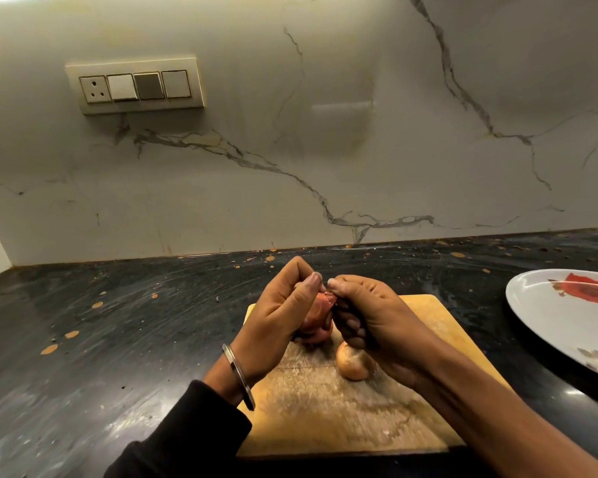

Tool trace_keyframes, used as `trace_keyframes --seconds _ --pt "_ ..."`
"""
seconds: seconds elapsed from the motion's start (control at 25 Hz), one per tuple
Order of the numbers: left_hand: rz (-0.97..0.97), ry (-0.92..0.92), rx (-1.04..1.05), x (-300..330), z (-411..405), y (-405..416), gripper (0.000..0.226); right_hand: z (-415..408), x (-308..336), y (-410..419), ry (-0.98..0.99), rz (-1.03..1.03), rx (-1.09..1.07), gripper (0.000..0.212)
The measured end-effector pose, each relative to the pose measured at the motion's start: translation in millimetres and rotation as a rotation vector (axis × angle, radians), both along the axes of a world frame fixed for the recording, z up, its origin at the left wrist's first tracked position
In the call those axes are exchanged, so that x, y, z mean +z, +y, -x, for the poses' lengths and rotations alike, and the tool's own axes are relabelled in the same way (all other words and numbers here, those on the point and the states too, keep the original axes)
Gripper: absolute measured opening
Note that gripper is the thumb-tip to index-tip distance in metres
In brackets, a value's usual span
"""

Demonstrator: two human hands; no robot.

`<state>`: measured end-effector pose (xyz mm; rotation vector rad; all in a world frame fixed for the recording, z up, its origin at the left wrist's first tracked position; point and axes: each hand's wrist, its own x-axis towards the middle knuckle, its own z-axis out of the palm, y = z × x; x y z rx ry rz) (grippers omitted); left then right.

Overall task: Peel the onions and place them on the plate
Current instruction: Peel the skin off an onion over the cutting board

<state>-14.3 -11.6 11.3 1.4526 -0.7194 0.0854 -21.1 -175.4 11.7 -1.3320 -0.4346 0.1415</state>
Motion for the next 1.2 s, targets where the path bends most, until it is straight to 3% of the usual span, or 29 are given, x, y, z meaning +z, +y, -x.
trace_keyframes --seconds 0.08,0.16,0.24,0.4,0.6,0.8,0.92,1.0,1.2 --pt "-0.098 -0.107 0.077 -3 0 -1 0.025 -3 1 -2 0.111 -0.082 -0.022 0.044" --pt "-0.196 -0.163 0.171 -2 1 -3 0.026 -6 0 -3 0.094 -0.054 -0.072 0.041" --pt "-0.177 -0.093 0.197 -4 -1 -5 0.034 -7 -1 -4 -0.071 0.051 -0.124 0.036" --pt "-0.093 0.065 0.241 -2 -7 -1 0.038 -8 -3 -9 -0.552 0.464 -0.356 0.019" --pt "-0.041 0.146 0.423 3 -14 10 0.039 -10 -4 -17 -0.652 0.580 -0.389 0.010" --pt "0.026 0.272 0.326 4 -13 7 0.048 -9 -8 -15 -0.762 0.805 -0.231 0.015" --pt "0.117 0.358 0.219 4 -11 4 0.056 -9 -4 -13 -0.757 0.714 -0.402 0.011" --pt "0.179 0.383 0.144 4 -10 3 0.052 -7 -1 -12 -0.714 0.643 -0.490 0.026" --pt "0.284 0.440 0.010 -3 -3 -7 0.055 -3 -4 -6 -0.795 0.798 -0.617 0.051"
